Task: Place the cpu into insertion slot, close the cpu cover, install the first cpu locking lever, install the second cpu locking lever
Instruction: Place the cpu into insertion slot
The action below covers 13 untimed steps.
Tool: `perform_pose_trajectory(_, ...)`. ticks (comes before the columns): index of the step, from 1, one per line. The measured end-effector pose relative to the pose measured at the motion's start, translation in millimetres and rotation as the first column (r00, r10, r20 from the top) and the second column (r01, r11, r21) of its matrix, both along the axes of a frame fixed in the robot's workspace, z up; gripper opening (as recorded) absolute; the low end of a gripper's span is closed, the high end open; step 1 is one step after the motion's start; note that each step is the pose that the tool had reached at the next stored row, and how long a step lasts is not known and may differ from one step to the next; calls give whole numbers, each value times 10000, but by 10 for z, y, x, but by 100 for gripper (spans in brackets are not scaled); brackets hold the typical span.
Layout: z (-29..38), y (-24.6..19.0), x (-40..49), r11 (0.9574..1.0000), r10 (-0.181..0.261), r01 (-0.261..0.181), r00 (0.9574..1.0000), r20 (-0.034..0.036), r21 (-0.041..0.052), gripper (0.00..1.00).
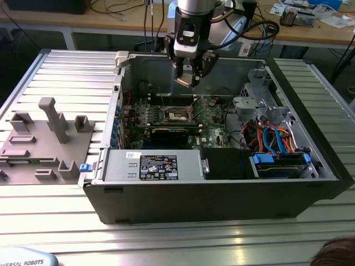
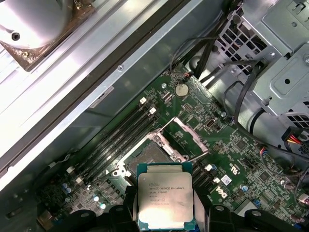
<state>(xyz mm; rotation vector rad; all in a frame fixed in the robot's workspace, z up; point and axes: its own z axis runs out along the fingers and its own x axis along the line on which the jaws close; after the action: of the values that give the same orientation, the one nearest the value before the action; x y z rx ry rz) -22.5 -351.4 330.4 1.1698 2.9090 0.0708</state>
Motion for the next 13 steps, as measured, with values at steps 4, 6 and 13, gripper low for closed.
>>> perform_pose_trajectory(4,-1,0,0,10000,-81,81,10000,0,0,55)
perform_pose_trajectory(6,-1,0,0,9999,-128,128,9999,0,0,55)
perform_pose_trajectory(13,-1,0,0,9997,-242,242,9997,0,0,55)
